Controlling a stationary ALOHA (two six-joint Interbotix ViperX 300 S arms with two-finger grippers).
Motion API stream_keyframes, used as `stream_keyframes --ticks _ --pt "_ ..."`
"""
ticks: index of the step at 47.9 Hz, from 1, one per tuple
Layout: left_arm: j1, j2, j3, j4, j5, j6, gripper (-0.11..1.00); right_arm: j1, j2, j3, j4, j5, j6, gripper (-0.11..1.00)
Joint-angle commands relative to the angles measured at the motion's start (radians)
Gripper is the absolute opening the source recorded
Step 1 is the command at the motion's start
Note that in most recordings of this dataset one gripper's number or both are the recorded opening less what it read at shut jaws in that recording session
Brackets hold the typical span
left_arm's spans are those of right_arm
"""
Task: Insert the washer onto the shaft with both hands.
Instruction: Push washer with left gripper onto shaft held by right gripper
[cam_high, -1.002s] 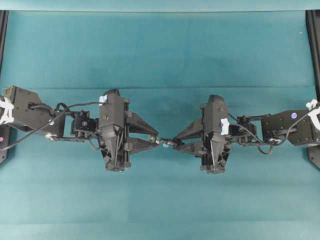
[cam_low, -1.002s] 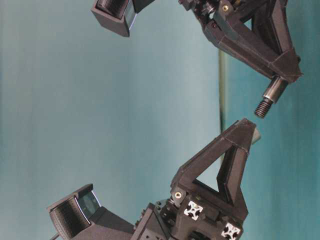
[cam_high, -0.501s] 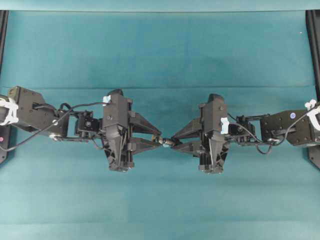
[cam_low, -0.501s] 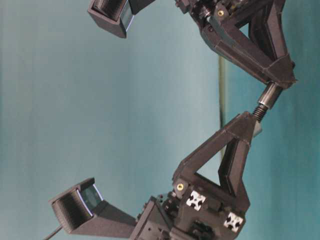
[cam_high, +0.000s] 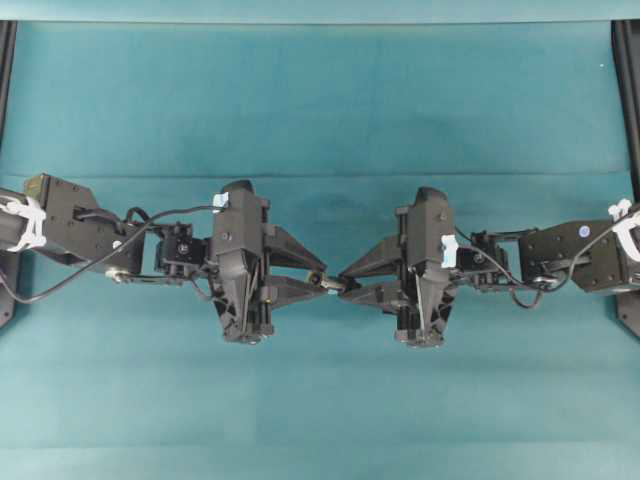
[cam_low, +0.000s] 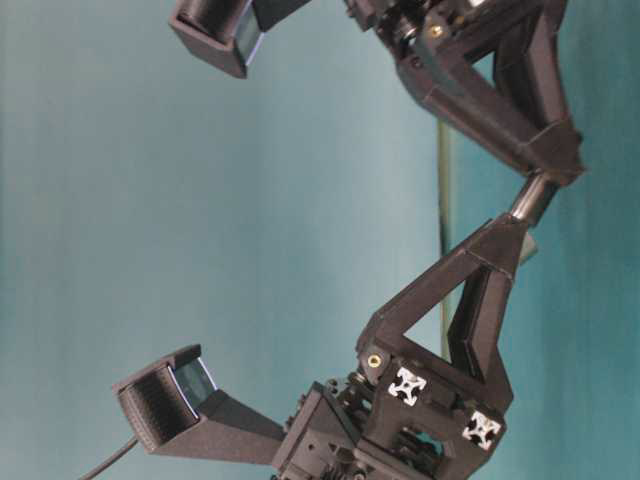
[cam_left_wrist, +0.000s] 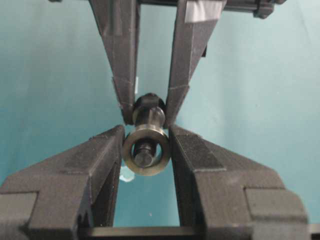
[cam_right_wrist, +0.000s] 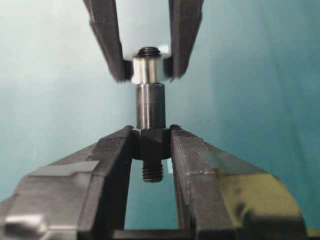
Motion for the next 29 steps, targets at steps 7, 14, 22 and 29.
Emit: stream_keyframes --ticks 7,14,22,29 --pt "-0.003 0.005 -0.021 0.002 -0.025 0.000 0.34 -0.009 -0.005 -0.025 0.014 -0.043 0.009 0.00" --pt "-0.003 0.015 -0.032 0.002 -0.025 0.000 0.34 -0.009 -0.003 -0.029 0.014 -0.044 0.009 0.00" --pt "-0.003 0.026 -0.046 0.002 -0.021 0.000 0.34 -0.009 -0.002 -0.034 0.014 -0.044 0.009 0.00" --pt "-0.003 0.031 -0.054 0.002 -0.009 0.002 0.34 -0.008 -0.002 -0.034 0.012 -0.044 0.008 0.00"
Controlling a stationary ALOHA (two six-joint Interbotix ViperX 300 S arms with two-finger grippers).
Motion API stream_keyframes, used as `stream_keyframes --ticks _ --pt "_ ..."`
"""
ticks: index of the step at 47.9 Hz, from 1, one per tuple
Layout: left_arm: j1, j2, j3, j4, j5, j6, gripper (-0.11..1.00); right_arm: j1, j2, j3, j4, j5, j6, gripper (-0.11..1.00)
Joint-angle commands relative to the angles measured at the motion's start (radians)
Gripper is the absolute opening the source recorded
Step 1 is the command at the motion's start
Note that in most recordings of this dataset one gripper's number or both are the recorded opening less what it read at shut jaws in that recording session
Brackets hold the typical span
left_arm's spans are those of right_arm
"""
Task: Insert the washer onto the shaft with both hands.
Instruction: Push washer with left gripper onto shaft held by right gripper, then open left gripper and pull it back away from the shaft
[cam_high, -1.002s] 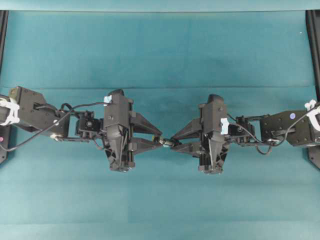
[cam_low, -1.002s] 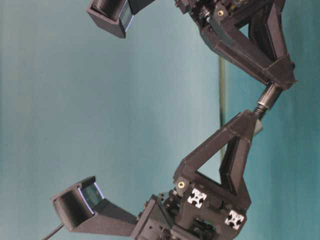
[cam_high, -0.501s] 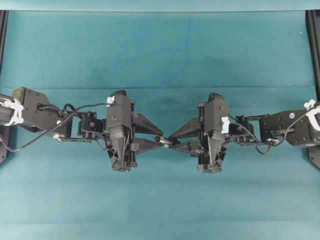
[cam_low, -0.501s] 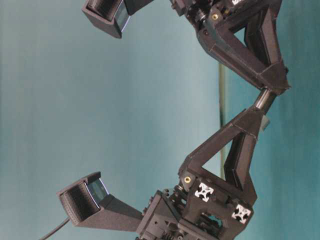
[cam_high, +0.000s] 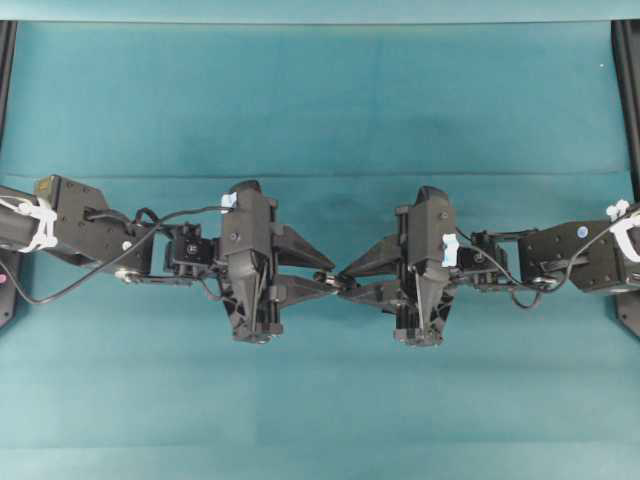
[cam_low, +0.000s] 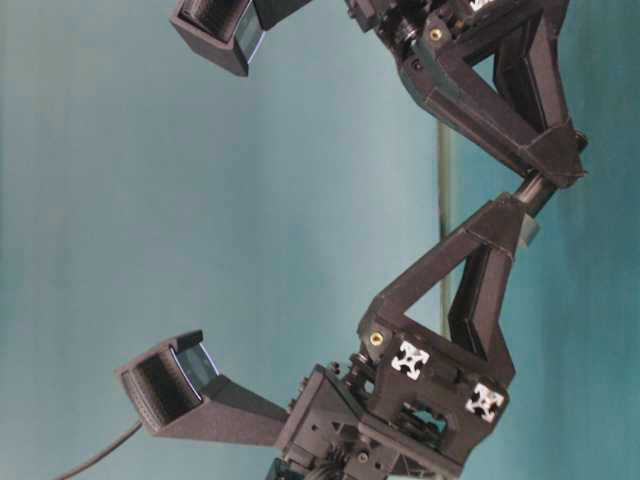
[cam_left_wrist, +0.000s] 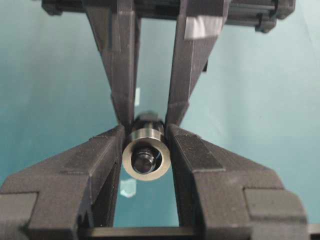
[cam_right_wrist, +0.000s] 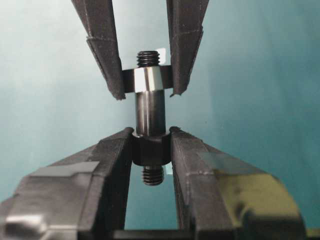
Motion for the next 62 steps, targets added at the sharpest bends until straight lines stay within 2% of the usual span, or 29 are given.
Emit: stream_keyframes --ticks 1,14,36,62 --pt "-0.005 0.002 -0.021 0.003 0.005 -0.002 0.34 -0.008 -0.011 -0.035 0.003 -0.025 0.008 0.00" --pt "-0.009 0.005 -0.026 0.003 0.098 0.005 0.34 -0.009 -0.009 -0.035 0.005 -0.025 0.008 0.00" --pt "-0.005 0.023 -0.077 0.003 0.101 0.012 0.34 -0.009 0.032 -0.075 0.003 -0.025 0.008 0.00" --pt "0.014 0.002 -0.091 0.003 0.103 -0.002 0.34 -0.005 0.029 -0.066 0.005 -0.025 0.009 0.00"
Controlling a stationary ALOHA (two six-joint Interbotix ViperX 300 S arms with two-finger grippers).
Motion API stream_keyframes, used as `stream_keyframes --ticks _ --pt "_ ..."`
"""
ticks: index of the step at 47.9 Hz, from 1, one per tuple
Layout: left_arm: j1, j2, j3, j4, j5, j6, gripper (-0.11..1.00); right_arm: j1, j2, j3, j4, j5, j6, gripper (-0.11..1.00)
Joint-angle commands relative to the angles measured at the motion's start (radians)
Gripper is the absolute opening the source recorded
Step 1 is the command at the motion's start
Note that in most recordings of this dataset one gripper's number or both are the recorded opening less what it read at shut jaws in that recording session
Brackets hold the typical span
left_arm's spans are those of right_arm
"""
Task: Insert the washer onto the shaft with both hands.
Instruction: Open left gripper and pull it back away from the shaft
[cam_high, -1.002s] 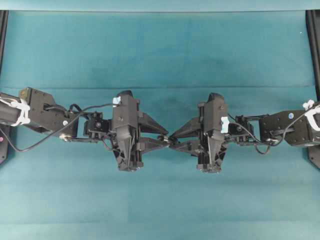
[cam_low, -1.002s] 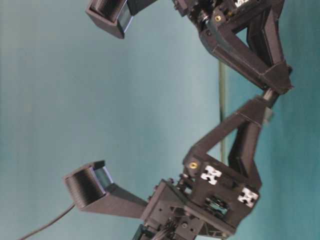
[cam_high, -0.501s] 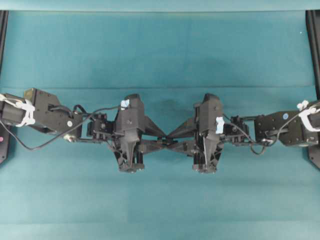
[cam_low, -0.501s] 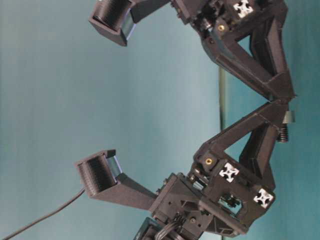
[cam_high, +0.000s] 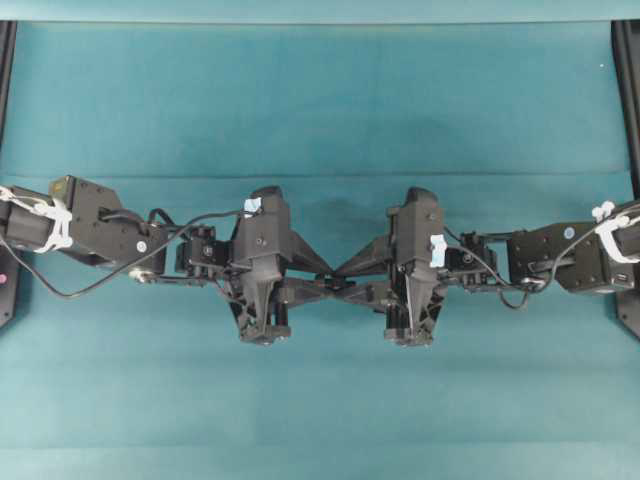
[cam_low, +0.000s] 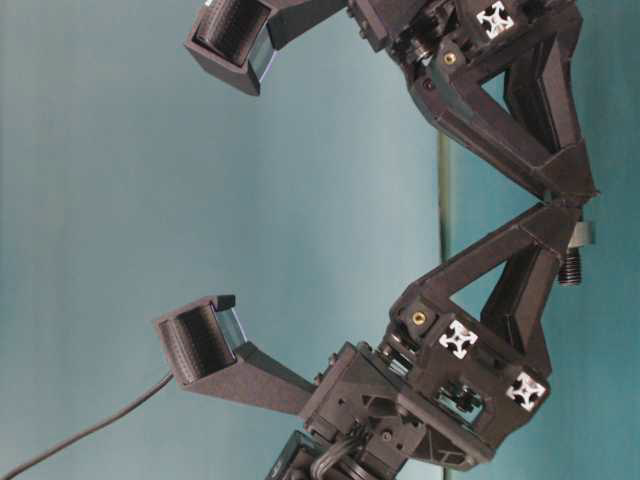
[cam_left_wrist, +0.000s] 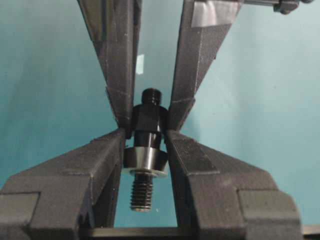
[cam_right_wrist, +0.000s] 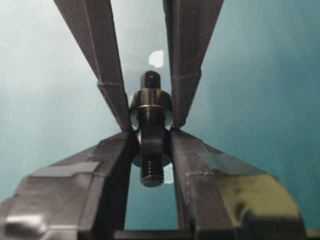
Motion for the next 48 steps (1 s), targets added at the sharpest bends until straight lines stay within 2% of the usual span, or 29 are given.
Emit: stream_keyframes --ticks 1,12,19,22,27,30,33,40,48 --pt "0.006 -0.028 -0.043 0.002 -0.011 -0.002 0.34 -0.002 -0.011 -0.032 0.003 -0.023 0.009 0.00" --pt "0.014 -0.071 -0.043 0.002 -0.009 -0.003 0.34 0.000 -0.015 -0.021 0.002 -0.035 0.011 0.00" --pt "0.017 -0.100 -0.043 0.002 -0.014 -0.003 0.08 0.000 -0.018 -0.014 0.012 -0.055 0.011 0.00" --pt "0.017 -0.112 -0.043 0.002 -0.015 -0.003 0.15 -0.002 -0.020 -0.011 0.018 -0.066 0.011 0.00" --pt "0.017 -0.123 -0.037 0.002 -0.015 -0.005 0.40 0.000 -0.026 0.003 0.025 -0.095 0.012 0.00" --pt "0.018 -0.124 -0.032 0.002 -0.014 -0.012 0.59 0.002 -0.031 0.015 0.034 -0.115 0.017 0.00" --pt "0.017 -0.127 -0.026 0.002 -0.014 -0.031 0.70 0.003 -0.035 0.032 0.037 -0.143 0.034 0.00" --pt "0.017 -0.140 -0.002 0.002 -0.015 -0.060 0.65 0.005 -0.055 0.087 0.037 -0.233 0.083 0.00" --pt "0.017 -0.167 0.032 0.002 -0.014 -0.063 0.63 0.008 -0.069 0.129 0.037 -0.319 0.106 0.00"
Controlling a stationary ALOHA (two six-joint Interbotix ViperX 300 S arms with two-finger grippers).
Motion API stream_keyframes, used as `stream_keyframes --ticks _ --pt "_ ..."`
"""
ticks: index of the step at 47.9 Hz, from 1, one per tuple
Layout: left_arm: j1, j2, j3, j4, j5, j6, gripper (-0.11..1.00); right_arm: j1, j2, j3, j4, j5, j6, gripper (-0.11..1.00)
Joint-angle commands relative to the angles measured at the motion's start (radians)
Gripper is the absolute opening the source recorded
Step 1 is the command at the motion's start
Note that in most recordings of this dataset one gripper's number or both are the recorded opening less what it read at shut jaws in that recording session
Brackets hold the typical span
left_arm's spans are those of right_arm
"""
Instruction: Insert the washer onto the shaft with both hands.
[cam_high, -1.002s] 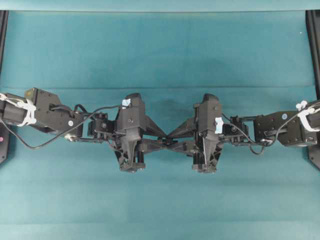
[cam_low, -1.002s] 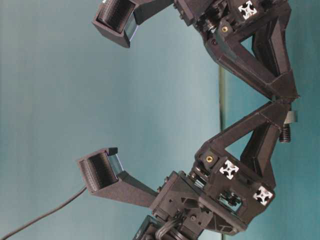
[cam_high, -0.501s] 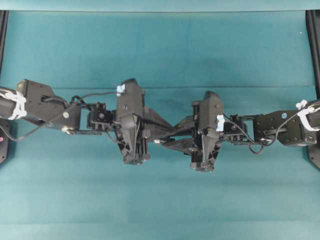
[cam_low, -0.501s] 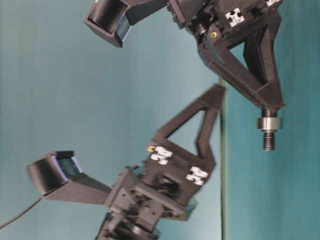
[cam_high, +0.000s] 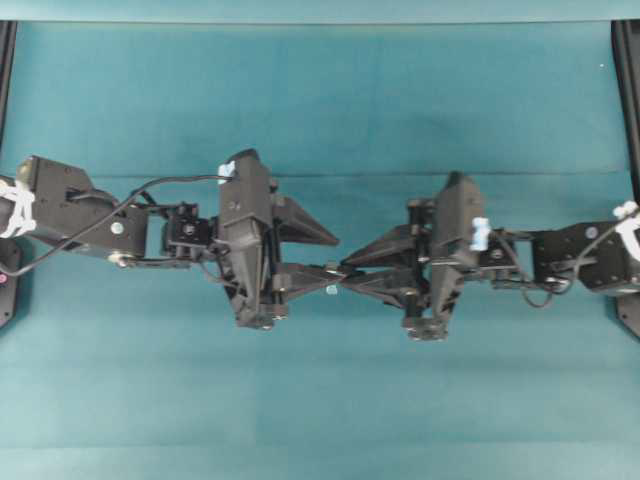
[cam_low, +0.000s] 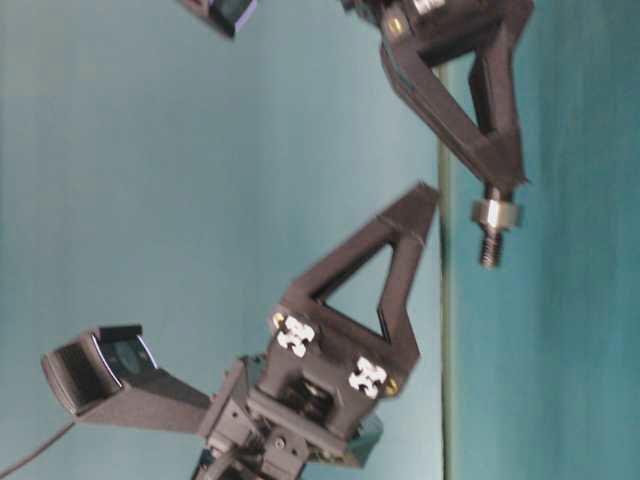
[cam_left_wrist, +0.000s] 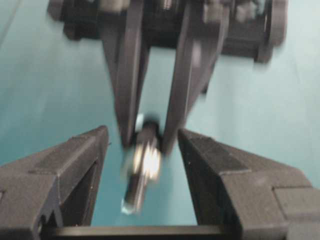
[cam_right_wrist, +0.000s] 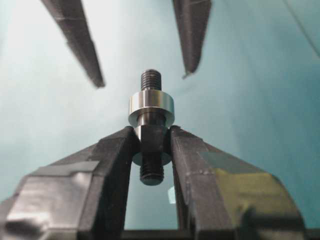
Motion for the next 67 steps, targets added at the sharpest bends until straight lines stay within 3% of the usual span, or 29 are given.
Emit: stream_keyframes --ticks 1,22,35,67 --pt "-0.002 -0.032 0.005 0.003 -0.009 -0.002 0.63 0.005 -0.023 0.006 0.002 -0.055 0.017 0.00" --pt "-0.002 -0.057 0.043 0.003 -0.003 -0.014 0.63 0.025 -0.023 0.012 -0.015 -0.227 0.018 0.00" --pt "-0.002 -0.057 0.052 0.003 0.009 -0.018 0.63 0.032 -0.020 0.006 -0.015 -0.235 0.018 0.00" --pt "-0.028 -0.057 0.064 0.002 0.170 -0.006 0.63 0.044 -0.020 0.009 -0.012 -0.201 0.020 0.00"
